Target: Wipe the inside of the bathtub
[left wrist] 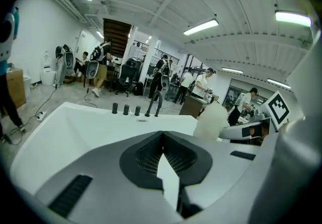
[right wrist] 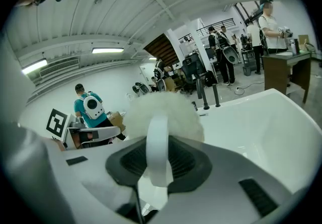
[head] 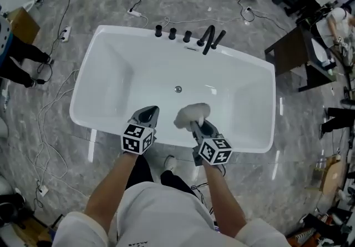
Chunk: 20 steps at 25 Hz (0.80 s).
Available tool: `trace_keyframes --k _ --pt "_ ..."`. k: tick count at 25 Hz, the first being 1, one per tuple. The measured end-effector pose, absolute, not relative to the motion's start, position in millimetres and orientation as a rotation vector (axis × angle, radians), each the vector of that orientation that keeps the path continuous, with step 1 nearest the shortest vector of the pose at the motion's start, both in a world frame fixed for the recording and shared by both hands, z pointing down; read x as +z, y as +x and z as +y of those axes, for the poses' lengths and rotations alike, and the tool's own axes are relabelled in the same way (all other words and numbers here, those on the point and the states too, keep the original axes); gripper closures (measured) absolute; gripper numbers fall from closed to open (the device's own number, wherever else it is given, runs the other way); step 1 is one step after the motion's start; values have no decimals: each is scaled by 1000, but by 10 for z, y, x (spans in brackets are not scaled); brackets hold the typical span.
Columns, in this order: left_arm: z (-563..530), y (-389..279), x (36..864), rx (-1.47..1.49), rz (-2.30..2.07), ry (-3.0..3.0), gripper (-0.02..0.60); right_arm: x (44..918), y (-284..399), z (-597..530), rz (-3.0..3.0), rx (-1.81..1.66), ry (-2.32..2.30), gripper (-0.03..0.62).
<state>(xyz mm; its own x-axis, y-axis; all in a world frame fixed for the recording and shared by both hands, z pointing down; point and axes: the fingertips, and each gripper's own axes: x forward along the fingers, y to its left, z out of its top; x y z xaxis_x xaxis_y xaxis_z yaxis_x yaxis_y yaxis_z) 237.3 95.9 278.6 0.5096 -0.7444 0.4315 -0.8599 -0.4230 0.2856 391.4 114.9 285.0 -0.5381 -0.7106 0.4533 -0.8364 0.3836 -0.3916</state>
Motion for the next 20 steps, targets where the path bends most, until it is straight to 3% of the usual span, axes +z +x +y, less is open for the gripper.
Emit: trace_keyframes --k 10,20 --pt "1791 2840 2235 293 -1374 2320 571 2386 4691 1876 -2509 815 1457 496" --pt "1963 2721 1728 207 -1361 2439 570 1785 4885 2080 -2544 657 1615 496"
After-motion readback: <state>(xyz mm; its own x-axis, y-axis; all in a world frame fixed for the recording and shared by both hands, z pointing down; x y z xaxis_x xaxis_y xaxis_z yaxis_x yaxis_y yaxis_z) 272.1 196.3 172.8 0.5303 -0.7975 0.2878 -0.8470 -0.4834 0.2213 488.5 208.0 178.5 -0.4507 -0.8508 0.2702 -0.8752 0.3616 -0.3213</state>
